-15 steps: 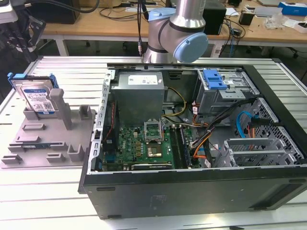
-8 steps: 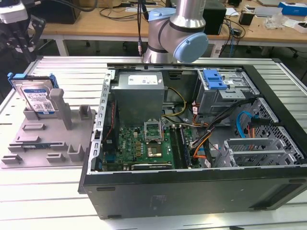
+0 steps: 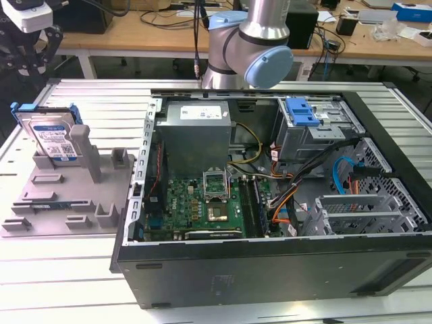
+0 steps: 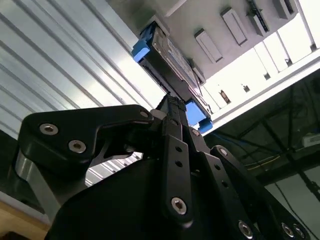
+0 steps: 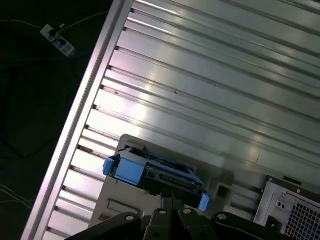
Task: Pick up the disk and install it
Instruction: 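Pick up the disk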
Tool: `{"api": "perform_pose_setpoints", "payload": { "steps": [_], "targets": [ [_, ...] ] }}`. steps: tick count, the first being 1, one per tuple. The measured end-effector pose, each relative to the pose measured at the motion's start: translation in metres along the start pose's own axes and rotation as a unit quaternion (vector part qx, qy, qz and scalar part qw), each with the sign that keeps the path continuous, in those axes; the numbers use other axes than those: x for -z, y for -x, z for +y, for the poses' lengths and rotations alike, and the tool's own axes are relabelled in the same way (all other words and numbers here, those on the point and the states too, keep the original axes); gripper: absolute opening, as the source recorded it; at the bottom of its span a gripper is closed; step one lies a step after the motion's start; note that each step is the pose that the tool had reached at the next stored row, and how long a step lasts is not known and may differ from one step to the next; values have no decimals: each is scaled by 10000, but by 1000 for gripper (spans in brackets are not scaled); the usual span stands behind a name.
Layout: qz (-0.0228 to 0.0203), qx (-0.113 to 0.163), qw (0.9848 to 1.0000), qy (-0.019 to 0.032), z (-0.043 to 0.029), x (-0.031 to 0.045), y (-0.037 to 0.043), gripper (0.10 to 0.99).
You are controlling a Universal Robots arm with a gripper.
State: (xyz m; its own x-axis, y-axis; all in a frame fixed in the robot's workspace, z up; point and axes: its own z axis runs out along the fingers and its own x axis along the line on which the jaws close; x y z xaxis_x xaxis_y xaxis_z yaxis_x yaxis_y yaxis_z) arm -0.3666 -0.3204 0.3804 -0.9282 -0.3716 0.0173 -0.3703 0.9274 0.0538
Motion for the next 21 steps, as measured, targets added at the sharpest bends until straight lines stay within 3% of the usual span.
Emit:
{"api": "perform_pose_setpoints", "payload": {
  "steps": [6, 11, 13, 15, 16, 17, 18, 19, 21],
  "targets": [
    [67, 433, 9990, -1, -2, -20, 1, 106],
    [100, 967, 9953, -21, -2, -25, 1, 106],
    [113, 1180, 9929, -29, -2, -26, 1, 106],
    [138, 1595, 9871, -43, -2, -30, 1, 106],
    [142, 1673, 9858, -45, -2, -31, 1, 114],
    [147, 1755, 9844, -48, -2, -32, 1, 173],
    [153, 1879, 9821, -51, -2, -35, 1, 235],
    [158, 1972, 9802, -54, -3, -36, 1, 235],
    [169, 2164, 9761, -59, -3, -40, 1, 357]
  ]
}}
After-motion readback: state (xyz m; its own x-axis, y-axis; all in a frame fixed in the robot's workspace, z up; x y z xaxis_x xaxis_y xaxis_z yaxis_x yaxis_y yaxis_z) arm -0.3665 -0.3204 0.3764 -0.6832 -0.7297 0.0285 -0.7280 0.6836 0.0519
